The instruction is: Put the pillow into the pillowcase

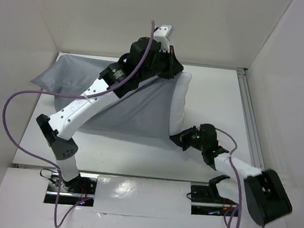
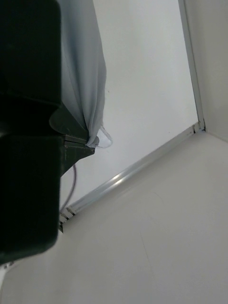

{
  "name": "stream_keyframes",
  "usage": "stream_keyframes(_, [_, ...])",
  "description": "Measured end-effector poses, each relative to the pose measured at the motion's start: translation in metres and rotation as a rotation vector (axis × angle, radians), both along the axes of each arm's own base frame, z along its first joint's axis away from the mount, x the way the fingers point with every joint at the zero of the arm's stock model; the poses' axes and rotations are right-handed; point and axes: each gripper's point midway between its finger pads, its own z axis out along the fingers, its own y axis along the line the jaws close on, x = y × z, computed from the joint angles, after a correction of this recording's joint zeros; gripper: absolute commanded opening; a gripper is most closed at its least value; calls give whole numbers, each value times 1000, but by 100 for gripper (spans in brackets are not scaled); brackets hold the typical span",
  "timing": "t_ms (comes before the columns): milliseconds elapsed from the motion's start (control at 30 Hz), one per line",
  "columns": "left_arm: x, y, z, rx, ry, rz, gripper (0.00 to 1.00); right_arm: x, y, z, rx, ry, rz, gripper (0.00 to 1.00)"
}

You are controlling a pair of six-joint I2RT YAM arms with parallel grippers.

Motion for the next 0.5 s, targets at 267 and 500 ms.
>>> stream_keyframes(267, [11, 79, 108, -76, -173, 87, 0, 93, -123, 203, -279, -498, -307, 0])
stream_keyframes(500, [12, 225, 175, -246, -262, 212, 0, 109, -156, 450, -553, -1109, -364, 0])
